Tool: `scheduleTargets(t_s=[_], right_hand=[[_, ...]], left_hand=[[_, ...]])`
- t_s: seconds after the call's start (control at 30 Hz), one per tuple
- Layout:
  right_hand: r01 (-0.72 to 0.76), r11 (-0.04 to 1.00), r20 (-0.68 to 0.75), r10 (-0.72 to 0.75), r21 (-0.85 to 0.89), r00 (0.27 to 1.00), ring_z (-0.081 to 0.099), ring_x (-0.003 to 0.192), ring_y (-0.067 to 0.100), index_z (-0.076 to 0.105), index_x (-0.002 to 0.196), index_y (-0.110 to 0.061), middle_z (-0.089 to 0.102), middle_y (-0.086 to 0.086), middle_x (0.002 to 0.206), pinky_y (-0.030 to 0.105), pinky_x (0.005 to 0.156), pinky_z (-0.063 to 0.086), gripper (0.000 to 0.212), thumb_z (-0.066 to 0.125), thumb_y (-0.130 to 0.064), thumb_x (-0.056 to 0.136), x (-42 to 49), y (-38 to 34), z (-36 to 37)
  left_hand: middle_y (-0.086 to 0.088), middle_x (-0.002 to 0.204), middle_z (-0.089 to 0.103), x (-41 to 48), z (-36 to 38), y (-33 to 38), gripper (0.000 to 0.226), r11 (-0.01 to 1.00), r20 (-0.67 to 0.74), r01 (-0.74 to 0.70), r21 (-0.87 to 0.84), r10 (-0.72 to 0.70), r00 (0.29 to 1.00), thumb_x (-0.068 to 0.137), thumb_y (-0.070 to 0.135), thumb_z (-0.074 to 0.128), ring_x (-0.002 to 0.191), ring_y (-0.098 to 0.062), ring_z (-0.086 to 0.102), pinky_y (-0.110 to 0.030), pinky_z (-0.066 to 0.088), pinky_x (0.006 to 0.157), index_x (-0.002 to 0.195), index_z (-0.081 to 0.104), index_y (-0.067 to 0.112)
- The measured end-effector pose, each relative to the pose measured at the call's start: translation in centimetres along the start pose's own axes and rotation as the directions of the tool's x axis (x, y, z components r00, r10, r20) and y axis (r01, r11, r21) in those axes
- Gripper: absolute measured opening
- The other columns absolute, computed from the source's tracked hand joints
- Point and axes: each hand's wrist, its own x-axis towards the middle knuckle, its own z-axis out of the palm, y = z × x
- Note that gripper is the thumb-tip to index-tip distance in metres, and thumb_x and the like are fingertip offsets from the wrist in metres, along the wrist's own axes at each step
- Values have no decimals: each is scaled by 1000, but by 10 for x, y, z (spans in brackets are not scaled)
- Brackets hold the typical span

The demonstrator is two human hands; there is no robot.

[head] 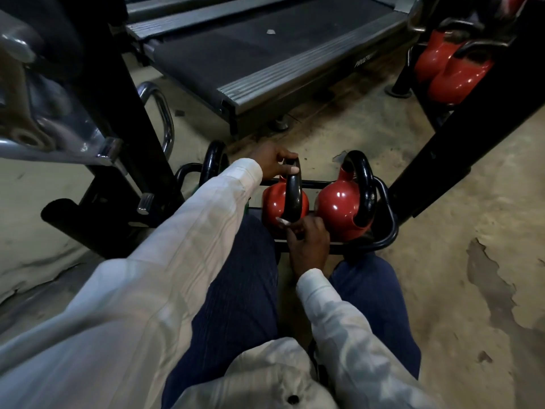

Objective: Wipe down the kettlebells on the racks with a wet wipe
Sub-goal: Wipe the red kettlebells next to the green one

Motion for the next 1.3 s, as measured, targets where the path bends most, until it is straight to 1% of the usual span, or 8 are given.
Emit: scheduleTargets(t_s=[0.17, 0.3, 0.63, 0.8, 0.9, 1.03, 1.17, 1.3], right_hand=[[-254, 879, 134, 218, 403, 967, 63, 88, 0, 63, 85, -31, 68, -13, 90, 22, 82, 50, 17, 75, -19, 83, 3, 7, -23], [-351, 796, 272, 242, 493, 931, 62, 102, -2, 68, 108, -23, 69, -10, 107, 16, 88, 47, 17, 60, -16, 95, 13, 3, -26], [-754, 450, 720, 290, 479, 631, 62, 113, 29, 69, 112, -15, 71, 11, 112, 41, 95, 49, 34, 42, -7, 93, 75, -27, -45], [-579, 634, 610, 207, 513, 765, 66, 105, 19, 68, 113, -9, 73, 6, 109, 22, 83, 54, 20, 57, -11, 96, 59, -13, -66], [-496, 718, 552, 187, 488, 813, 67, 101, 20, 68, 110, -14, 72, 4, 105, 27, 85, 55, 19, 57, -8, 95, 57, -1, -88], [-90, 968, 240, 32, 234, 970, 63, 102, 13, 68, 112, -21, 68, 0, 109, 29, 89, 50, 20, 58, -16, 95, 71, 14, -129], [62, 997, -100, -57, 39, 993, 61, 99, 14, 70, 108, -17, 66, 2, 108, 24, 91, 45, 21, 56, -15, 93, 102, 24, -159], [169, 984, 20, -168, -58, 986, 62, 98, 24, 72, 101, -12, 66, 9, 103, 26, 90, 46, 18, 60, -9, 87, 120, 30, -144]], left_hand=[[-2, 140, 54, 2, 1, -3, 48, 1000, -4, -7, -25, 7, 1000, 88, 28, 70, 130, -18, 48, -23, 31, 98, 133, 58, 20], [-3, 138, 55, 3, 2, -4, 47, 1000, -5, -5, -26, 5, 1000, 87, 28, 70, 128, -18, 49, -23, 32, 97, 133, 58, 19], [-4, 144, 49, -4, 10, 3, 47, 999, -29, 39, -12, -40, 999, 93, 28, 62, 131, -21, 46, -30, 33, 103, 139, 52, 23], [-8, 142, 49, -8, 35, 10, 42, 996, -164, 78, 41, -70, 984, 98, 24, 51, 128, -26, 47, -37, 37, 107, 140, 49, 24], [-7, 141, 46, -5, 50, 21, 41, 986, -301, 59, 159, -8, 954, 91, 17, 55, 127, -29, 46, -45, 41, 105, 129, 58, 29], [-5, 152, 35, 6, 70, 46, 37, 958, -339, -67, 279, 163, 926, 89, 22, 59, 137, -28, 37, -47, 35, 110, 124, 61, 33], [-2, 152, 37, 24, 89, 72, 30, 980, -290, -200, 19, 196, 937, 92, 23, 61, 140, -23, 33, -41, 30, 114, 121, 64, 32], [-8, 139, 53, 37, 97, 96, 26, 957, -265, -249, -150, 203, 942, 94, 23, 60, 132, -22, 45, -26, 31, 107, 118, 68, 22]])
